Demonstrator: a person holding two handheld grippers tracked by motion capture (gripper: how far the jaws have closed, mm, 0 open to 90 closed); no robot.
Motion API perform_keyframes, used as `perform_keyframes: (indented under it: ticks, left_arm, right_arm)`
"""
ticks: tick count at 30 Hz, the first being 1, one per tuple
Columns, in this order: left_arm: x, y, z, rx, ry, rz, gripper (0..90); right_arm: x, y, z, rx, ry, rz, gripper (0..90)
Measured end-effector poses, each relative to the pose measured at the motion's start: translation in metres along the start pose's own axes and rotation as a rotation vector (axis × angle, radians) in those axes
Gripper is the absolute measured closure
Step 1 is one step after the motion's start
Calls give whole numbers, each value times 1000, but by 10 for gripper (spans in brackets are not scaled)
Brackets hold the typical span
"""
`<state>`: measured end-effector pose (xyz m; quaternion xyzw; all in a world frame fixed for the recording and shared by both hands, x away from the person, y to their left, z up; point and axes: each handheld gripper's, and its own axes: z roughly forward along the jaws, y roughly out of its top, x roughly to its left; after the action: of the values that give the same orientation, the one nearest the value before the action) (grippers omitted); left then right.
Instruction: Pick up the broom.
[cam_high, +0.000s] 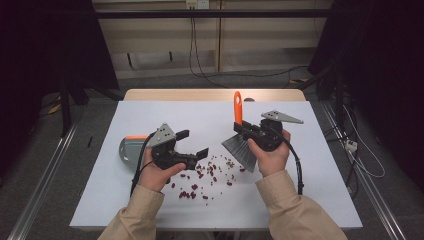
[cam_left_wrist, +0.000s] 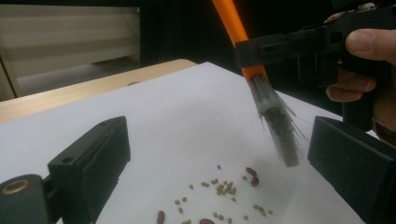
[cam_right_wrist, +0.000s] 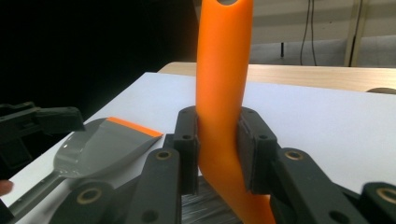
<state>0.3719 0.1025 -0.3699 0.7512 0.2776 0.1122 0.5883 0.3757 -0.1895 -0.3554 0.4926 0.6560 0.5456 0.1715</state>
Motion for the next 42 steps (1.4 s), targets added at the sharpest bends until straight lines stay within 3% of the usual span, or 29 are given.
perform_keyframes:
  ticks: [3,21,27,37,42]
  left_arm:
    - [-3,1,3,3,-3,-1,69]
    - [-8,0,25,41,1,-33,147]
    - [-6,-2,27,52,-7,-67,201]
    - [-2,-1,25,51,-4,-123,476]
    - [-1,-1,26,54,-10,-143,494]
  right_arm:
    - [3,0,3,-6,28,26,719]
    - [35,1,26,-3,67,-42,718]
    - [44,-1,32,-3,87,-55,719]
    - [51,-3,35,-11,110,-62,718]
    - [53,-3,34,-25,119,-70,718]
